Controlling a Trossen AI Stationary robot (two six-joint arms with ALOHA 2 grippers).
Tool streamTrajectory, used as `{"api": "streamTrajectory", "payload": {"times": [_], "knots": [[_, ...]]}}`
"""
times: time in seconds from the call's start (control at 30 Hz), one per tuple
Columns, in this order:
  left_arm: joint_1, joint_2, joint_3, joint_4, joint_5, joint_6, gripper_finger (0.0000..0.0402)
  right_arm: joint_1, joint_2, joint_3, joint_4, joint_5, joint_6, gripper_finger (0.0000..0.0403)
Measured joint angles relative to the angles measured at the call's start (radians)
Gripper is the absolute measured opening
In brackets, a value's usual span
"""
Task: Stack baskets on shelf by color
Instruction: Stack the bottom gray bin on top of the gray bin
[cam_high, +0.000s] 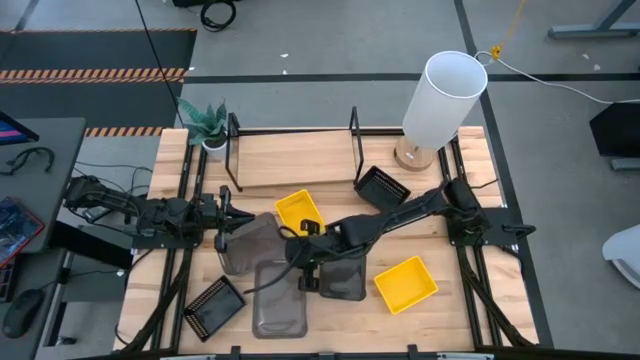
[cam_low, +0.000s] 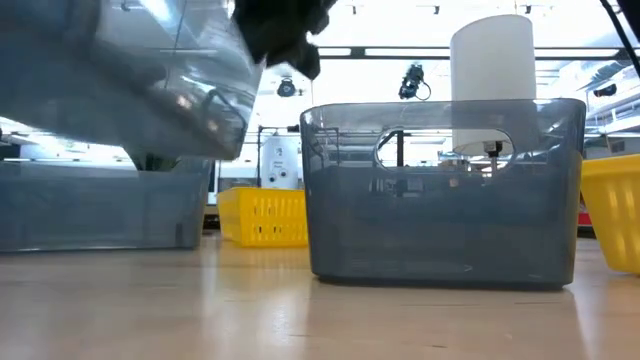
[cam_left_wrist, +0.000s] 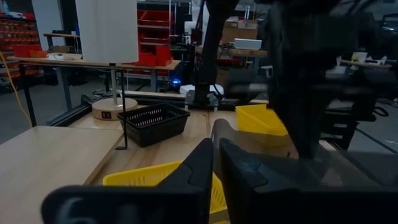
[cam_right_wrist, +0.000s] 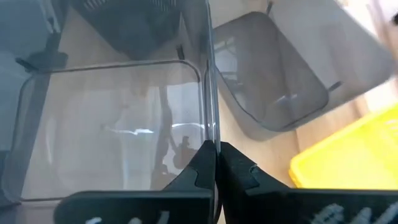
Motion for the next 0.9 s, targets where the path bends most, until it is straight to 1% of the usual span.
{"api": "streamTrajectory", "payload": {"times": [0.13,0.43,0.67,0.9], "knots": [[0.000,0.000,0.000,0.000,0.000,0.000,0.0039,0.000,-0.049,0.000,-0.054,0.025,-0.005,0.0007],[0.000,0.000,0.000,0.000,0.000,0.000,0.0028,-0.024,-0.150,0.000,-0.221,0.030,-0.007,0.0007],[0.000,0.000,0.000,0.000,0.000,0.000,0.0037,-0.028,-0.221,0.000,-0.398,0.106,-0.008,0.0007],[0.000,0.000,0.000,0.000,0.000,0.000,0.0033,-0.023,-0.291,0.000,-0.505,0.142,-0.008,0.0007]]}}
